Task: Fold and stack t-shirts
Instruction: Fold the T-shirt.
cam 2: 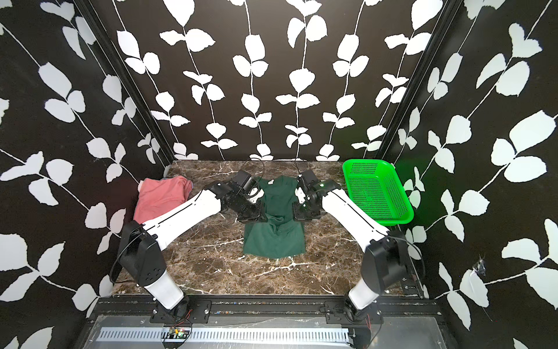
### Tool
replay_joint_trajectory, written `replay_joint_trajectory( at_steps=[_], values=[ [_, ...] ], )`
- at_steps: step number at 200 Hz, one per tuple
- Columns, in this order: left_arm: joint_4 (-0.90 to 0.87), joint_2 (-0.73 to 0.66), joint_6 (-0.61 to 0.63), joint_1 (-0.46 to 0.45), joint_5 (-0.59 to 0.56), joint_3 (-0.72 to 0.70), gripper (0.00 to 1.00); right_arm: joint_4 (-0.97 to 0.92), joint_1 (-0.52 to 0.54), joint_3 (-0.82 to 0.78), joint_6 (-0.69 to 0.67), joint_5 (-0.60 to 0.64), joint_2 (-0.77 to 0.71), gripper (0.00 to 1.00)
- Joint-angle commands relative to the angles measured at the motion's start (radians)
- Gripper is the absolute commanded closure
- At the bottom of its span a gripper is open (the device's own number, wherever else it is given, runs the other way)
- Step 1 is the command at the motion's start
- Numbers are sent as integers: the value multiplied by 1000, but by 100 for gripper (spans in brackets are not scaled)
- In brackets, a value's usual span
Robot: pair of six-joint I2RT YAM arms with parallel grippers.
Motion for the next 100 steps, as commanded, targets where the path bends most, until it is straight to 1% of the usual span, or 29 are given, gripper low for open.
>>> replay_joint_trajectory(
  at_steps=[1,24,37,62,100],
  values=[
    [-78,-25,50,7,0,31,100,-2,-20,68,-80,74,66,100],
    [-94,-43,51,10,-30,1,100,5,-32,88,-127,140,133,100],
    [-104,-46,46,16,-41,-18,100,8,-37,109,-147,149,173,100],
    [-119,-33,48,17,-23,-30,100,-8,-36,159,-171,169,226,100],
    [-153,-16,59,23,-63,-24,100,7,-38,187,-176,182,275,100]
  ],
)
